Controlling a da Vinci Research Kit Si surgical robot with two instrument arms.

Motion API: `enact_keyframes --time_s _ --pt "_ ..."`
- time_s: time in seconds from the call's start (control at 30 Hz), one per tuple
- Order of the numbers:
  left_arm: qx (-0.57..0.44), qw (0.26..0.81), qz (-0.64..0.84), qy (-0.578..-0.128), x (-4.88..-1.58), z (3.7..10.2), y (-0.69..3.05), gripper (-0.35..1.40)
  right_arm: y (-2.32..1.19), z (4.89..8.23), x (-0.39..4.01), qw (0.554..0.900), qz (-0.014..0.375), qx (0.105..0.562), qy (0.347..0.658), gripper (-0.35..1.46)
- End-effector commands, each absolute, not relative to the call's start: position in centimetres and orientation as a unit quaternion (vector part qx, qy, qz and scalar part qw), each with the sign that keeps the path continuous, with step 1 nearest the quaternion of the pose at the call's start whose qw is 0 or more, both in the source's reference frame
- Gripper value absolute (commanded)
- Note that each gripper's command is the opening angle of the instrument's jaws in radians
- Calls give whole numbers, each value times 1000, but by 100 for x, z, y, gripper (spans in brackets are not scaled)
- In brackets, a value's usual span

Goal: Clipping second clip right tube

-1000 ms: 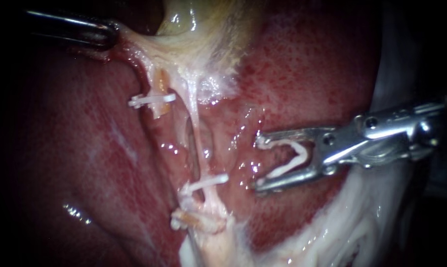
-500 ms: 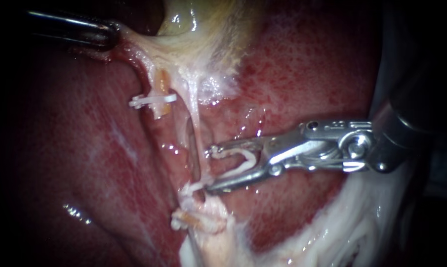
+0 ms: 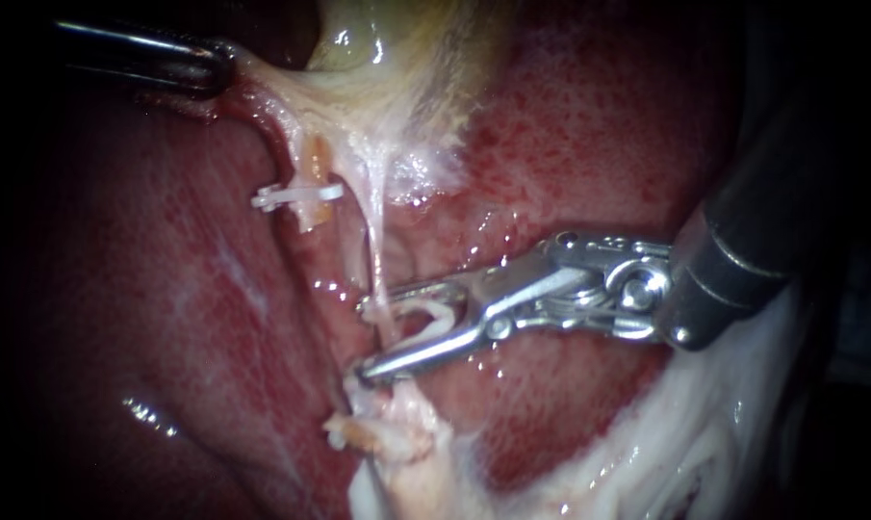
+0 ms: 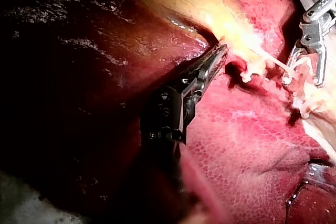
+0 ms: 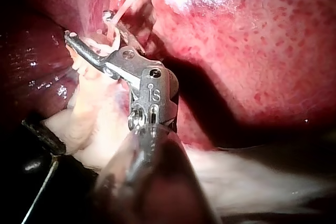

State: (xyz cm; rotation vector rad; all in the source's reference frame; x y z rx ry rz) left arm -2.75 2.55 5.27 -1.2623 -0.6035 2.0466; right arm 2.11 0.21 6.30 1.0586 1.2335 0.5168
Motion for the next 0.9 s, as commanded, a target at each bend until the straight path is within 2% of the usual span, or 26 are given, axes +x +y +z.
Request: enact_keyframes --time_s 0.03,0.23,0.6,0.9 --pt "-481 325 781 -230 -275 527 256 -35 21 628 212 655 226 470 546 50" --pt "-481 325 781 -230 -275 527 256 -35 16 619 216 638 222 487 554 50" --pt "-481 325 781 -230 -274 527 256 -35 6 603 217 634 210 496 555 46" --pt "-481 326 781 -230 -274 528 256 -35 9 610 204 634 207 497 555 19"
